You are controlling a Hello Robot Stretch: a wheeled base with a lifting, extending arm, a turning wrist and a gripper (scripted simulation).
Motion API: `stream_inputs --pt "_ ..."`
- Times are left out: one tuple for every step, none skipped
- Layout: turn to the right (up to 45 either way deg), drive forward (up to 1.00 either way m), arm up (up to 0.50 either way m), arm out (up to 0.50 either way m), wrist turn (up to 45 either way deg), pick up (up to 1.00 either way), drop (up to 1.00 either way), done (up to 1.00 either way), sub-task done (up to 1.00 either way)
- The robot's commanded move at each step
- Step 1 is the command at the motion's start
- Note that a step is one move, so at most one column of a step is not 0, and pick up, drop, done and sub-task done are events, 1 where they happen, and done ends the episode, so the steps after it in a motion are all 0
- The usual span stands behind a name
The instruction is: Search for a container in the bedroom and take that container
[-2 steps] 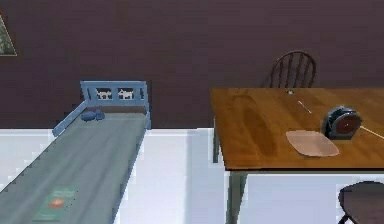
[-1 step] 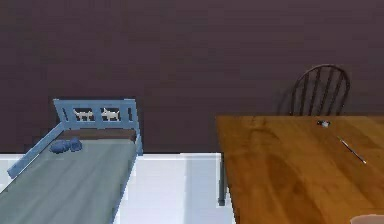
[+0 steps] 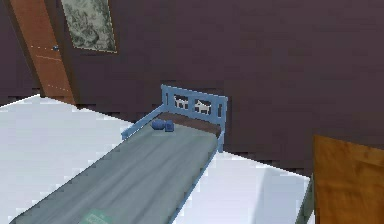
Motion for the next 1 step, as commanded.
stream_inputs --pt "0.0 0.00 0.50 0.00 0.0 0.00 0.00 0.00 0.00"
